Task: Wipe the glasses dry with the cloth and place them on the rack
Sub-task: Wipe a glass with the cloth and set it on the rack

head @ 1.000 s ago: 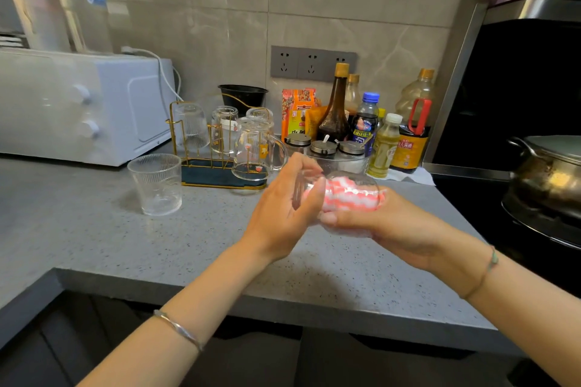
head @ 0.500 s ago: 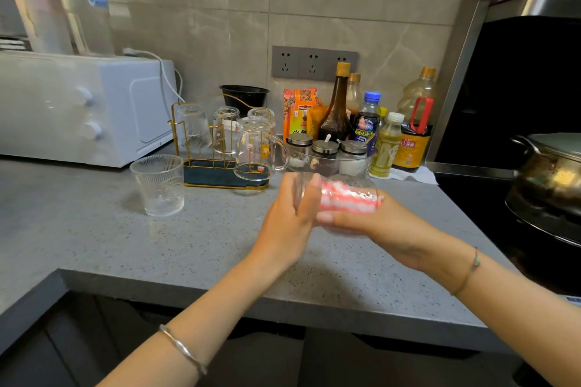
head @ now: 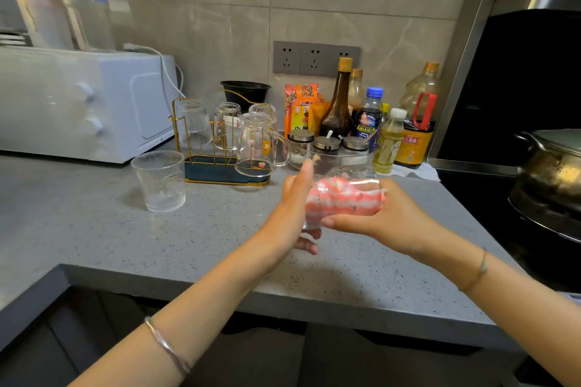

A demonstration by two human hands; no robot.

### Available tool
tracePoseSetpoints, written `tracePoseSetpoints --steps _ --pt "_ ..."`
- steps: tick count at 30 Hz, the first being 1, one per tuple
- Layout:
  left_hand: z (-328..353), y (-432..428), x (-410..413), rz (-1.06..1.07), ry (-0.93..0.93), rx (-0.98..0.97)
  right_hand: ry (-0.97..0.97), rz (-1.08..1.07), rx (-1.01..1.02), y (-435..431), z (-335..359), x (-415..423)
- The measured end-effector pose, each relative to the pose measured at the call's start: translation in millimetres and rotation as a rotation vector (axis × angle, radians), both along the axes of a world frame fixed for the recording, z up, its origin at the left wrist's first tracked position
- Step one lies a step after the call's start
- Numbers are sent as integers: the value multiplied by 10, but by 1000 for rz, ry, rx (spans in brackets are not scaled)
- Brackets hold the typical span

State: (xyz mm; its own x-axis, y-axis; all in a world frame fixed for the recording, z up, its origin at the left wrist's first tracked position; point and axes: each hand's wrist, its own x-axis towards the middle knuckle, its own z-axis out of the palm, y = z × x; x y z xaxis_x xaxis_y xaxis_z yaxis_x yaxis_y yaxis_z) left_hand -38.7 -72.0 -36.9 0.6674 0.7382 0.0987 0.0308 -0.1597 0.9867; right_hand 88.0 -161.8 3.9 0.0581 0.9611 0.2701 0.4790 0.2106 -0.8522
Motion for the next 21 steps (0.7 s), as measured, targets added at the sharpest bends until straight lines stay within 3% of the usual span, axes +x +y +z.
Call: tracePoseSetpoints --steps 2,6,10,14,18,21 --pt "8 -15 29 83 -14 29 20 3 11 7 -28 -43" --pt "-63 -34 -20 159 -162 311 132 4 -92 58 -34 -47" --pt "-183 101 -111 125 -113 679 374 65 -226 38 9 -29" --pt "-109 169 -172 49 -109 824 506 92 -241 -14 68 -38" --pt "-135 166 -133 21 -94 714 363 66 -180 -7 86 -25" --pt "-91 69 -74 -23 -68 324 148 24 -75 -15 98 -1"
